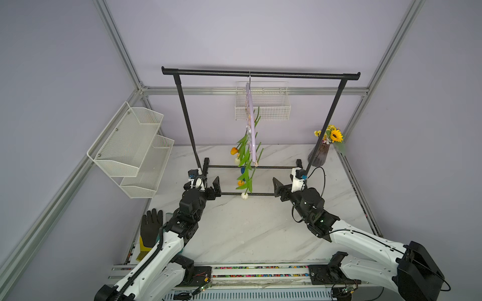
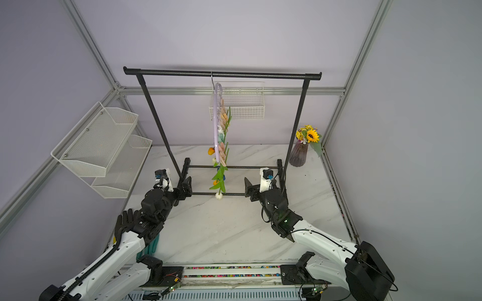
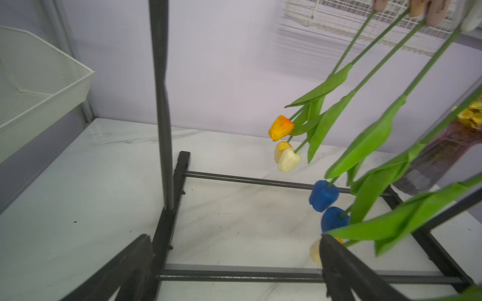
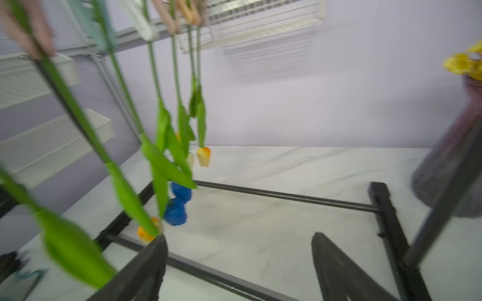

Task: Dry the flowers on a clothes hanger
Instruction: Reset both arms

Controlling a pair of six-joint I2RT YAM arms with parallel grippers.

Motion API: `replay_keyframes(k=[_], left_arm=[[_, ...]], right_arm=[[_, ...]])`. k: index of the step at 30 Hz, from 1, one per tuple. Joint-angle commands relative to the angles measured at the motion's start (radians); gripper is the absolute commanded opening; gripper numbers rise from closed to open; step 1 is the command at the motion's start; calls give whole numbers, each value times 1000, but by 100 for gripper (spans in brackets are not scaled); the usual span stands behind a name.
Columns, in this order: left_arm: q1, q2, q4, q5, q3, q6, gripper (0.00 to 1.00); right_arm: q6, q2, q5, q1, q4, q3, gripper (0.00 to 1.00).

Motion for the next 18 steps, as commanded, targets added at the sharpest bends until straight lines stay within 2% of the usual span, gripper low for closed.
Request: replay_keyframes(k=[1, 6, 9, 12, 15, 18], left_arm=[[16, 49, 222, -193, -42, 86, 100], [29, 162, 343, -346, -77, 169, 100], [62, 197, 460, -371, -138, 173, 100], [112, 223, 434, -398, -150, 143, 100], [175, 239, 394, -360, -161, 130, 100], [242, 283, 463, -288, -203, 147, 100]], right_arm=[[0, 84, 305, -43, -93, 4, 96], [185, 134, 300, -132, -151, 7, 97], [191, 169, 313, -174, -143, 7, 97], [184, 203, 330, -232, -122, 9, 97], [147, 218, 338, -273, -70, -3, 97], [83, 225, 350, -310, 38, -26, 97]])
